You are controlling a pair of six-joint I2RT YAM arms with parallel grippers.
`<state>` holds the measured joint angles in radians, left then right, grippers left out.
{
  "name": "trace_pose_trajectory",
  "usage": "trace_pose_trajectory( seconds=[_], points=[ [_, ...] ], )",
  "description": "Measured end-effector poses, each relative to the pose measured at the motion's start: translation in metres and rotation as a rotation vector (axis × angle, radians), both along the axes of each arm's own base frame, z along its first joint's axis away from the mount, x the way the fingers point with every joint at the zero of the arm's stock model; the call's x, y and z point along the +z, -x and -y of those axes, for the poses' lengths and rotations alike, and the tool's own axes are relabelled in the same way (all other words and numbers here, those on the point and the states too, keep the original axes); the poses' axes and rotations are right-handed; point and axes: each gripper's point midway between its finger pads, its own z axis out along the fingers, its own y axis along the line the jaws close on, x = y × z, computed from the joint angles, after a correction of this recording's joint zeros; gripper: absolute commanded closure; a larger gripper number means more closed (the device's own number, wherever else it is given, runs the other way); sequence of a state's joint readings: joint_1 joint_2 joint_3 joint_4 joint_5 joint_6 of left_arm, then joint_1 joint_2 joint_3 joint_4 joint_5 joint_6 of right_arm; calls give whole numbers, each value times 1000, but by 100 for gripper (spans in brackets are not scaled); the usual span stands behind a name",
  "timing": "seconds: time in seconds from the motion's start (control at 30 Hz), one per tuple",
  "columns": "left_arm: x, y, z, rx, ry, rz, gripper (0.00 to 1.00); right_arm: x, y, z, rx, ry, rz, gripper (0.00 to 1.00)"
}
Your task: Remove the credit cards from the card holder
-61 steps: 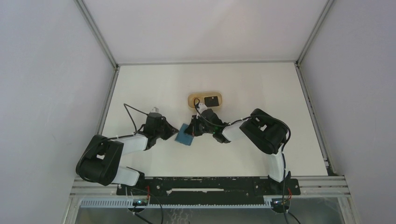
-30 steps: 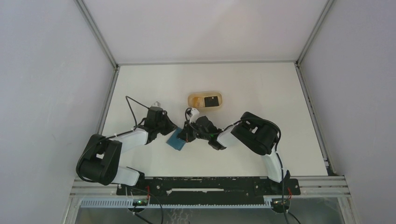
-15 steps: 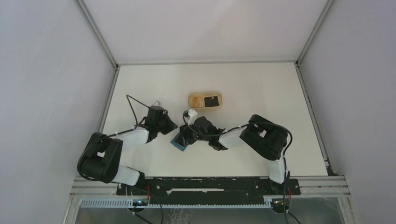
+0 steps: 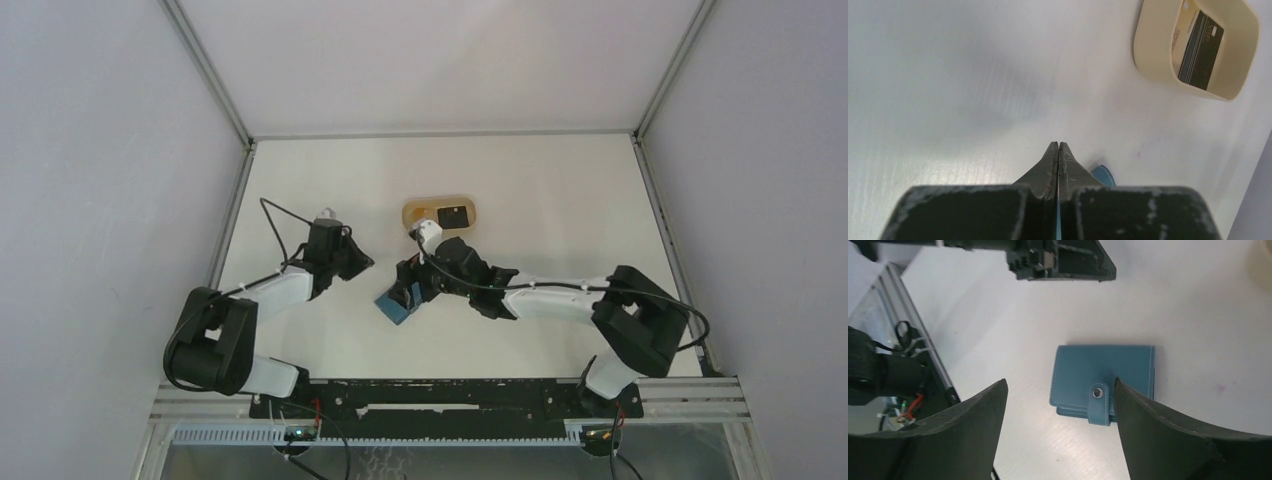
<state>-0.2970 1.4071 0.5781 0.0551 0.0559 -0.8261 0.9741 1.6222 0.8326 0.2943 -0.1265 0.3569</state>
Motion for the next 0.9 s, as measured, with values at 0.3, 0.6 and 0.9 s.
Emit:
trace_pose_trajectory(
  seconds=[0.3, 0.6, 0.9],
  points=[
    [19, -13, -13, 51, 11, 45, 99, 18, -3, 27, -93, -76, -42, 9],
    [19, -12, -19, 60, -6, 41, 99, -55, 5, 49, -319, -69, -396, 9],
    [5, 8, -19, 18, -11, 19, 98, -55, 26, 36, -397, -264, -626, 10]
  ],
)
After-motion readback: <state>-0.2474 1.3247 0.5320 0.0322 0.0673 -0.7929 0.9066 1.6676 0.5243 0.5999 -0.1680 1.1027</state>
